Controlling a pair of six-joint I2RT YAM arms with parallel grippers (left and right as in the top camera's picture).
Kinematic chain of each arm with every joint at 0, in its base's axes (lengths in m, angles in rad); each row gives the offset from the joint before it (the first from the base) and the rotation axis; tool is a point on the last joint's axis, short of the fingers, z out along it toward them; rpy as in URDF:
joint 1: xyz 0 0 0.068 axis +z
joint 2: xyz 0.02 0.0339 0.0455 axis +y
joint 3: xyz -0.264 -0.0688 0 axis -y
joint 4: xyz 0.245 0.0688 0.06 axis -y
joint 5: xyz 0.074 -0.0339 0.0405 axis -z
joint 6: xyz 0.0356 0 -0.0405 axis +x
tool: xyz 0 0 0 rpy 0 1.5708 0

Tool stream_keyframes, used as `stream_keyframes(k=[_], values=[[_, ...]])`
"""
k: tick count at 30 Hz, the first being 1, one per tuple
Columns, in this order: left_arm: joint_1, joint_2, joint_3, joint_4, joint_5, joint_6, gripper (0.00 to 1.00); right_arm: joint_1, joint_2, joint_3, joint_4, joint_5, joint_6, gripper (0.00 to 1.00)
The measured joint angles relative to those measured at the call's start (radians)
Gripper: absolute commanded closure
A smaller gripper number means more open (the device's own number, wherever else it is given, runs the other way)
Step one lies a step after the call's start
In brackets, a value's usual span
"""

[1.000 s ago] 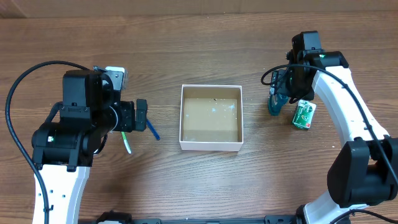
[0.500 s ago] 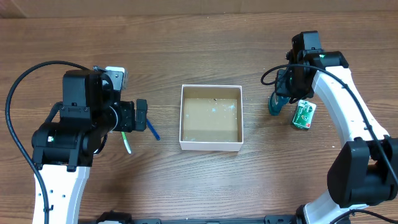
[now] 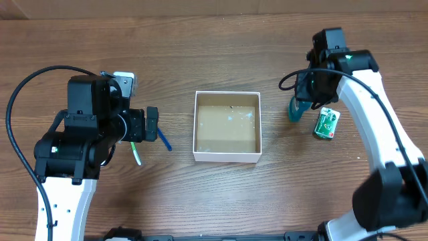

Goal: Pack container
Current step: 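Carry the mouthwash bottle into the box and release it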

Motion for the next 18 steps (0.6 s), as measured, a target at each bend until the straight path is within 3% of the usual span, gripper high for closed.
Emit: stream_keyframes(k=[8, 13, 18], values=[[0.0, 0.0, 0.0, 0.0, 0.0, 0.0, 0.0, 0.299, -0.227, 0.164, -0.095, 0.023, 0.073, 0.96], [0.0, 0.0, 0.0, 0.0, 0.0, 0.0, 0.0, 0.487, -0.182, 0.168, -0.051, 0.045, 0.163, 0.96], [0.0, 0.0, 0.0, 0.0, 0.0, 0.0, 0.0, 0.577, -0.046, 0.168, 0.0, 0.061, 0.292, 0.96]])
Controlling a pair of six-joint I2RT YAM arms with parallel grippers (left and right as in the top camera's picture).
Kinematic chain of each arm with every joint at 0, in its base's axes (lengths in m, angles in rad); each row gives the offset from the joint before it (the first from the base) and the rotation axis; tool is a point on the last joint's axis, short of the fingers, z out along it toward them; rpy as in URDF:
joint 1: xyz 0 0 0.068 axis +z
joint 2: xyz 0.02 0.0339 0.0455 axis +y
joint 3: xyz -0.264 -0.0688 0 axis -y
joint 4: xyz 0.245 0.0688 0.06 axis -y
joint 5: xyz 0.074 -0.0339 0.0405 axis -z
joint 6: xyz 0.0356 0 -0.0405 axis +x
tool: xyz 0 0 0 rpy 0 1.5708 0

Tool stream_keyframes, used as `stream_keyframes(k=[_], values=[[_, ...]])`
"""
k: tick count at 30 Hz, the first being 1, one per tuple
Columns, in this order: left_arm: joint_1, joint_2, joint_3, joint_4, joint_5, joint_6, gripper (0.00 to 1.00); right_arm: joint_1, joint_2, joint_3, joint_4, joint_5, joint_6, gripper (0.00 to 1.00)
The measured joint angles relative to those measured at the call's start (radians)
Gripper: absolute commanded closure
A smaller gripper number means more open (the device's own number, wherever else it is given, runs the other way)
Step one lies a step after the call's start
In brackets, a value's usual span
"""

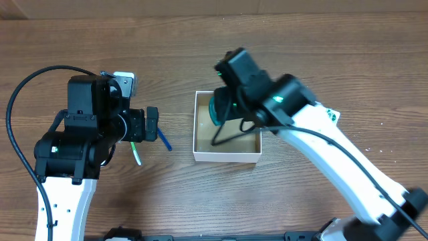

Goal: Pack container
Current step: 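Carry the mouthwash bottle into the box and release it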

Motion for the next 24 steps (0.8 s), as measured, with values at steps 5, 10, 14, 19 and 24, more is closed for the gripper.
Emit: stream_keyframes(k=[5, 10, 14, 19, 24], values=[[0.0, 0.0, 0.0, 0.0, 0.0, 0.0, 0.0, -0.002, 0.19, 0.0, 0.044, 0.017, 0.056, 0.96], [0.0, 0.0, 0.0, 0.0, 0.0, 0.0, 0.0, -0.002, 0.286, 0.0, 0.106, 0.018, 0.064, 0.96], [0.0, 0.0, 0.0, 0.0, 0.0, 0.0, 0.0, -0.002, 0.322, 0.0, 0.131, 0.017, 0.066, 0.96], [0.0, 0.0, 0.0, 0.0, 0.0, 0.0, 0.0, -0.002, 0.333, 0.002, 0.148, 0.019, 0.066, 0.63], [0.0, 0.0, 0.0, 0.0, 0.0, 0.0, 0.0, -0.003, 0.335, 0.002, 0.15, -0.01, 0.034, 0.45]])
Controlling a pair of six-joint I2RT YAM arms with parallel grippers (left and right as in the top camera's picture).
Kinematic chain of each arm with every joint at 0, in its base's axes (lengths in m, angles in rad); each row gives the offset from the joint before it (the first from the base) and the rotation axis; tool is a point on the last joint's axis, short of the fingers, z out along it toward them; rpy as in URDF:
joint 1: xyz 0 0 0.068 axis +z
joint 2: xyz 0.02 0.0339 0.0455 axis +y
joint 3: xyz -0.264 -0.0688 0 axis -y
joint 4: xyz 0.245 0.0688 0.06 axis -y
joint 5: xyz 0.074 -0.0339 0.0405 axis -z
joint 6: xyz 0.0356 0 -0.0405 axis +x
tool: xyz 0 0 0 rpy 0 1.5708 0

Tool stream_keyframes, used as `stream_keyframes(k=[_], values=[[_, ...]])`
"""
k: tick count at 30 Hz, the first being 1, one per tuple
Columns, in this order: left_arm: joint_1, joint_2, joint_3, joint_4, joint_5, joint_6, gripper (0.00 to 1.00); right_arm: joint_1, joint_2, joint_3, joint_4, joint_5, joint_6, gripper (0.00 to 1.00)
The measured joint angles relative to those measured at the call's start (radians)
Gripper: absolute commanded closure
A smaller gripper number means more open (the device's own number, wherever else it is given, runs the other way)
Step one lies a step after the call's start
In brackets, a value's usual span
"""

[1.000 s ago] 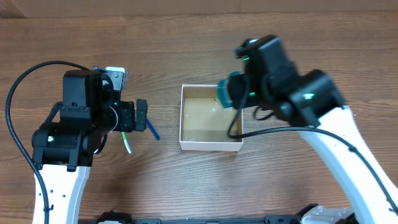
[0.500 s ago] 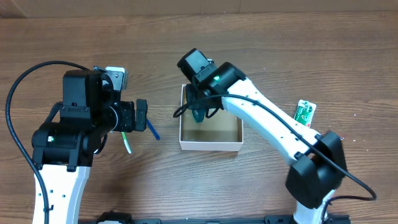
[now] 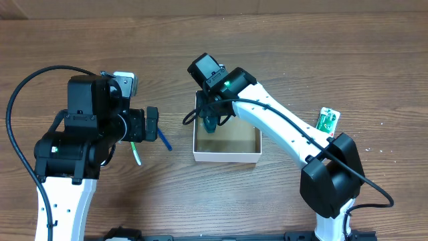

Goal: Pack container
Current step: 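Carry the mouthwash bottle into the box and release it, then move the right gripper to the green Dettol soap and grasp it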

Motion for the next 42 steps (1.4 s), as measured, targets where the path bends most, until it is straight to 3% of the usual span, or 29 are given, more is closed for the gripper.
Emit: stream_keyframes(k=[9, 12, 18, 22, 25, 28, 31, 35, 42], values=[[0.0, 0.0, 0.0, 0.0, 0.0, 0.0, 0.0, 0.0, -0.015, 0.0, -0.015, -0.026, -0.029, 0.38], [0.0, 0.0, 0.0, 0.0, 0.0, 0.0, 0.0, 0.0, -0.059, 0.024, -0.061, -0.013, -0.039, 0.28], [0.0, 0.0, 0.0, 0.0, 0.0, 0.0, 0.0, -0.007, -0.208, 0.271, -0.21, 0.039, -0.107, 0.07], [0.0, 0.0, 0.0, 0.0, 0.0, 0.0, 0.0, -0.159, -0.348, 0.344, -0.275, 0.08, -0.076, 0.0], [0.0, 0.0, 0.0, 0.0, 0.0, 0.0, 0.0, -0.427, -0.37, 0.347, -0.378, 0.082, -0.056, 0.0], [0.0, 0.0, 0.0, 0.0, 0.0, 0.0, 0.0, -0.663, -0.36, 0.269, -0.408, 0.053, -0.069, 0.0], [0.0, 0.0, 0.0, -0.001, 0.0, 0.0, 0.0, -0.8, -0.36, 0.09, -0.346, 0.037, -0.113, 0.0], [0.0, 0.0, 0.002, 0.0, 0.0, 0.0, 0.0, -0.866, -0.323, -0.219, -0.163, 0.018, -0.19, 0.0], [0.0, 0.0, 0.002, 0.0, 0.0, 0.0, 0.0, -0.887, -0.127, -0.37, -0.011, -0.018, -0.226, 0.0]])
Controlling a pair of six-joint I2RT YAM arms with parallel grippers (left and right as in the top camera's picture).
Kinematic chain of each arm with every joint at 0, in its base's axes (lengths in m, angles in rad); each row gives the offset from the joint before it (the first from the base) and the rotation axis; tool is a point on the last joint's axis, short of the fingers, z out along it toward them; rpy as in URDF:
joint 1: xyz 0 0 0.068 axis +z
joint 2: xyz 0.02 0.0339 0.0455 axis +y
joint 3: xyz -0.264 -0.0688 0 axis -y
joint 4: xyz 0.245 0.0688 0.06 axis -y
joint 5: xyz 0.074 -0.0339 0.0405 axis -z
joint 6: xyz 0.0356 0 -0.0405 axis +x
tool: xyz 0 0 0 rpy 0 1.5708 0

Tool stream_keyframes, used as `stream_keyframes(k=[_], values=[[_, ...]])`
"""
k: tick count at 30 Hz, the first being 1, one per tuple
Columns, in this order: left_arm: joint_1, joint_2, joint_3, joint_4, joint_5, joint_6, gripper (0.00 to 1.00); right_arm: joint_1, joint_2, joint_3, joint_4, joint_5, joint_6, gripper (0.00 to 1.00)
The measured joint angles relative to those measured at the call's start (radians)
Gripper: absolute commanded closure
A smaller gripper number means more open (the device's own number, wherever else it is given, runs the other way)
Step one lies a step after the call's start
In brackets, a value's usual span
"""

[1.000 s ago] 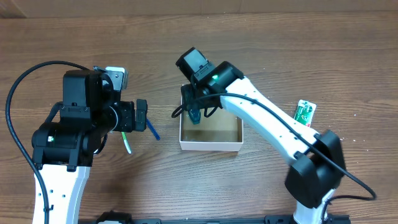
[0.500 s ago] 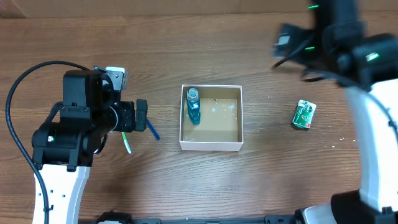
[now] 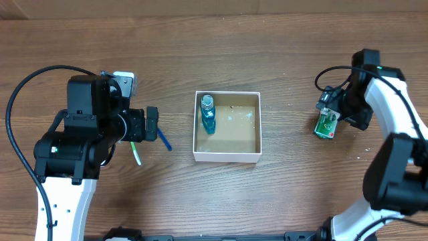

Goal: Pack container
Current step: 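Move the right gripper to the green Dettol soap and grasp it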

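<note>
A white box (image 3: pixel 227 156) with a brown floor stands in the middle of the table. A teal bottle (image 3: pixel 208 115) lies inside it along the left wall, with nothing holding it. A green packet (image 3: pixel 327 125) lies on the table to the right. My right gripper (image 3: pixel 332 107) is over the packet's upper end and looks open. My left gripper (image 3: pixel 152 124) hangs left of the box above a blue pen (image 3: pixel 164 141) and a green-and-white pen (image 3: pixel 137 154). How its jaws stand does not show.
A small silver object (image 3: pixel 124 82) lies by the left arm's upper edge. The right arm (image 3: pixel 394 114) runs down the table's right side. Its cable (image 3: pixel 331 73) loops just above the packet.
The right gripper has let go of the teal bottle, which now lies in the box. The gripper has left the box and stands at the green packet on the right. The left arm is unchanged.
At first the right gripper was at the teal bottle, which stood beside the green packet. Then it held the bottle over the box, then low inside the box's left side. Now the bottle lies in the box and the gripper is back at the packet.
</note>
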Motion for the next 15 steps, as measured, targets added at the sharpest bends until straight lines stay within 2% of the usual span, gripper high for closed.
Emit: stream_keyframes(k=[9, 13, 15], values=[[0.0, 0.0, 0.0, 0.0, 0.0, 0.0, 0.0, 0.0, 0.137, 0.0, 0.057, -0.034, -0.019, 0.01], [0.0, 0.0, 0.0, 0.0, 0.0, 0.0, 0.0, 0.0, 0.149, 0.0, 0.058, -0.041, -0.03, 0.18], [0.0, 0.0, 0.0, 0.0, 0.0, 0.0, 0.0, 0.0, 0.149, 0.0, 0.055, -0.045, -0.029, 0.35]])
